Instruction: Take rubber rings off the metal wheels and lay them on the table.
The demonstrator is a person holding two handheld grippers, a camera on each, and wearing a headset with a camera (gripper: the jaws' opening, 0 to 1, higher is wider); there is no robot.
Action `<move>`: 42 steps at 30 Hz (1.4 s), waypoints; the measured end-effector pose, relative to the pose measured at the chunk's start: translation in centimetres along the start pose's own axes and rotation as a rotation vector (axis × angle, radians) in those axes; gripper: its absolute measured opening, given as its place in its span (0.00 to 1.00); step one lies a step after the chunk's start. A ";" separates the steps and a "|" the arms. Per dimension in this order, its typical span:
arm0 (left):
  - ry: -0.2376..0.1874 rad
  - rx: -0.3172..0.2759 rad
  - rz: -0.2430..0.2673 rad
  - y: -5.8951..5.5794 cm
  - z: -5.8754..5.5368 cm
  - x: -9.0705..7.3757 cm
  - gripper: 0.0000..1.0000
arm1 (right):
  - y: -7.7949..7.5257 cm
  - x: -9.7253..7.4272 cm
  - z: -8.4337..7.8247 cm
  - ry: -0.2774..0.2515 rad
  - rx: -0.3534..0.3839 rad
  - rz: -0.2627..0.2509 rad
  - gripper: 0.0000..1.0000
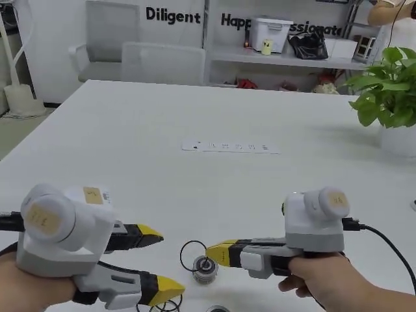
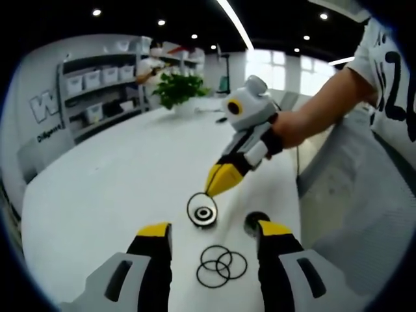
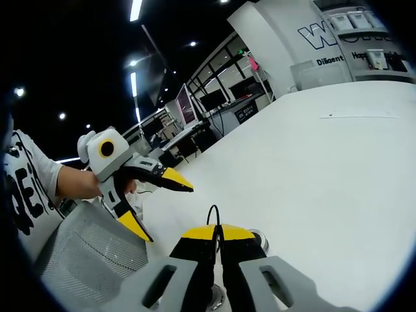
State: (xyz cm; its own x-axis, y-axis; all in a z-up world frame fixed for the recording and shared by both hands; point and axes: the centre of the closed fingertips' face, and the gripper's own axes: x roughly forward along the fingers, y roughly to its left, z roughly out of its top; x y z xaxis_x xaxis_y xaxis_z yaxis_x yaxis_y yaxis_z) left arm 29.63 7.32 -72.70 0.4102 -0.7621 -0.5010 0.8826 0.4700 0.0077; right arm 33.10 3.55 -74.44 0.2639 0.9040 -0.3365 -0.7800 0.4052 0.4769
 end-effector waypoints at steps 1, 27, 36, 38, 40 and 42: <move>-0.002 -0.001 0.001 0.0 0.0 -0.1 0.54 | 0.1 0.0 0.1 0.001 -0.002 0.002 0.00; -0.014 -0.047 0.073 0.5 -1.6 -4.0 0.62 | 2.8 1.2 0.1 0.029 -0.035 0.065 0.00; -0.001 -0.046 0.092 0.5 -2.6 -4.9 0.63 | 3.7 1.8 -0.4 0.048 -0.049 0.087 0.00; 0.001 -0.043 0.093 0.5 -2.7 -5.0 0.63 | 4.0 2.0 -0.5 0.056 -0.054 0.095 0.00; -0.003 -0.048 0.095 0.5 -2.7 -5.1 0.63 | 4.3 2.2 -0.6 0.064 -0.061 0.101 0.00; -0.005 -0.049 0.098 0.6 -2.7 -5.3 0.63 | 4.5 2.4 -0.7 0.071 -0.066 0.108 0.00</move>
State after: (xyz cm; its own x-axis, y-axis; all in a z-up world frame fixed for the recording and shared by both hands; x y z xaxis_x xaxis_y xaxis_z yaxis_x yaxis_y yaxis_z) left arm 27.37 12.81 -72.42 0.4952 -0.7136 -0.4956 0.8259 0.5636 0.0136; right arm 29.84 7.39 -73.70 0.1375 0.9291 -0.3433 -0.8377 0.2941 0.4602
